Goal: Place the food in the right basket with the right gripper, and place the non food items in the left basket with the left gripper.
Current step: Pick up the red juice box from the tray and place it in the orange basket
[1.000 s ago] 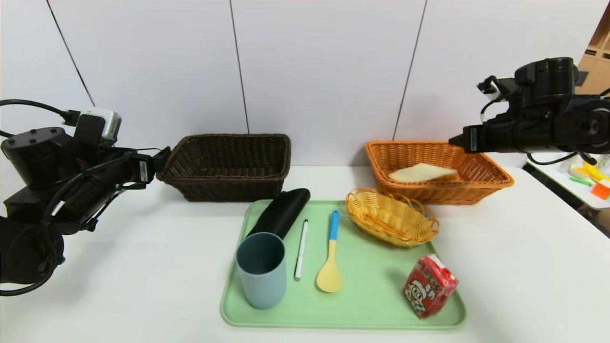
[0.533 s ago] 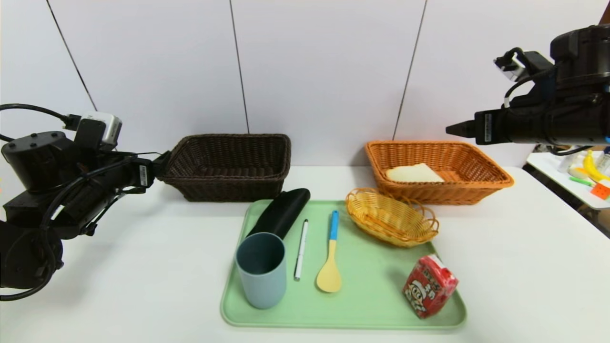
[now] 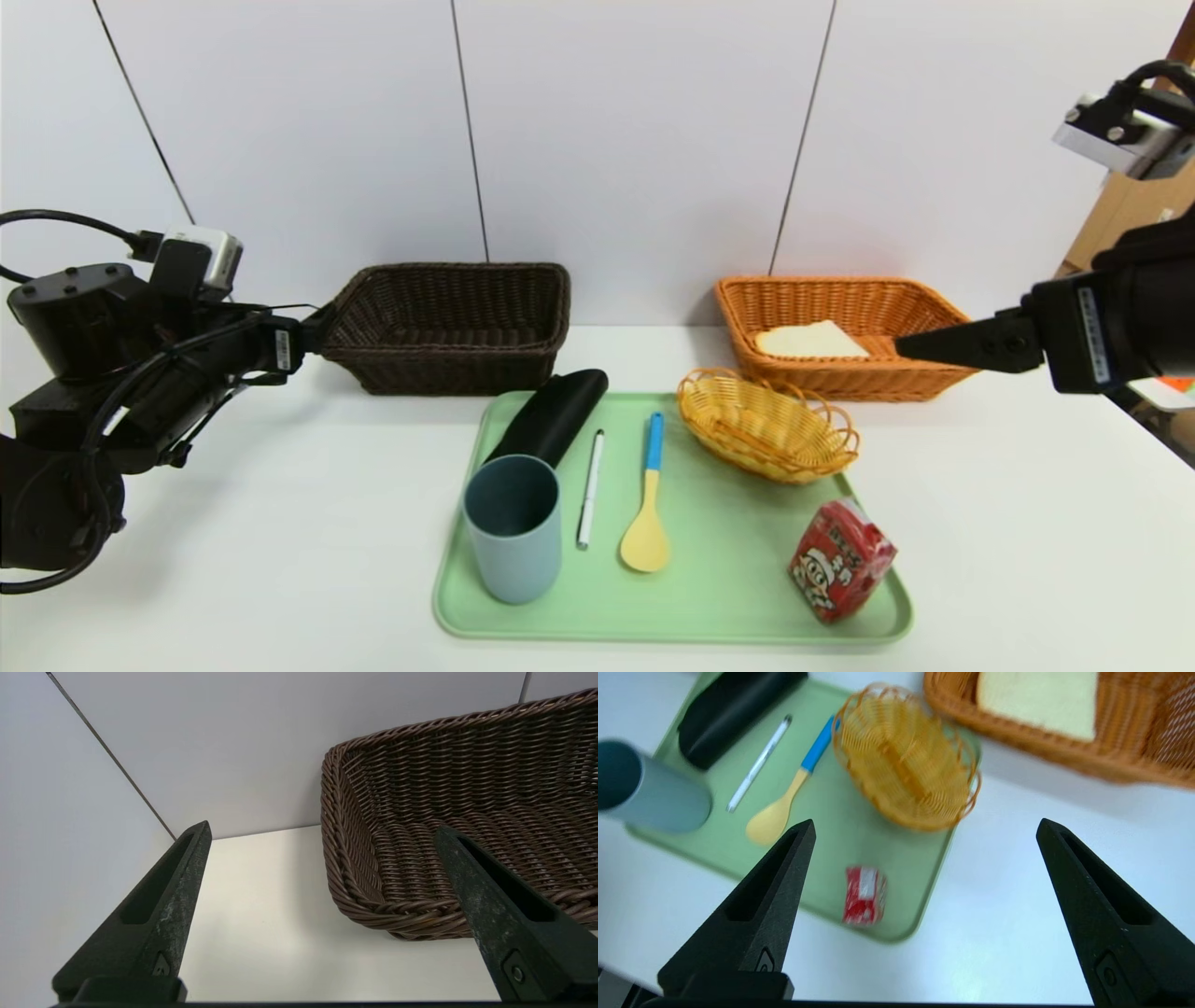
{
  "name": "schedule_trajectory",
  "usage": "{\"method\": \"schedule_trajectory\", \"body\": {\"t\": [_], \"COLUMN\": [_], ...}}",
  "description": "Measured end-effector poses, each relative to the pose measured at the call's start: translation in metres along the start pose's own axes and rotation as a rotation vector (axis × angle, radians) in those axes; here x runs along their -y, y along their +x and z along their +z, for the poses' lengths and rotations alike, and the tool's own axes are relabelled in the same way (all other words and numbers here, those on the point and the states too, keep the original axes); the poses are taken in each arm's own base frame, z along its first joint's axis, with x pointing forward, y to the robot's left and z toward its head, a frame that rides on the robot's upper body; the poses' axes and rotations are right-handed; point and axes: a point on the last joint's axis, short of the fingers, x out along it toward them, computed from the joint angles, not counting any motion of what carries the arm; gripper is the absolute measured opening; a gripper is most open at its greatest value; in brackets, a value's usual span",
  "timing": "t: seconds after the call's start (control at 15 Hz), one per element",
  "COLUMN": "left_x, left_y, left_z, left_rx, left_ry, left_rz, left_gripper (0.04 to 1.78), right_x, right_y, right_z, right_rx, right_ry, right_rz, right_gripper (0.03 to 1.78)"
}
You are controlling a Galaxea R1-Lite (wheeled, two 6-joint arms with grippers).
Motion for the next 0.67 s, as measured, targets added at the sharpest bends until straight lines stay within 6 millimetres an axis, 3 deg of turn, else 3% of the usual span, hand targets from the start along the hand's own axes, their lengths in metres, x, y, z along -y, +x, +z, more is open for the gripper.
{"method": "schedule_trajectory", "body": {"t": [0.27, 0.67], "left_x": [0.002, 0.004], "left_y": [-0.003, -0.006], "left_z": [-0.009, -0.016], "left_rx": [-0.036, -0.007], "left_ry": [0.003, 0.008], "left_rz": [-0.008, -0.005], "left_gripper": [1.69, 1.69], "right_x": [-0.013, -0.032], "right_y": [-0.014, 0.013], "right_z": [-0.021, -0.033], "right_rx": [-0.157, -0.329], "right_ry": [0.057, 0.075], "right_rz": [0.049, 0.073], "right_gripper": [1.66, 1.69]}}
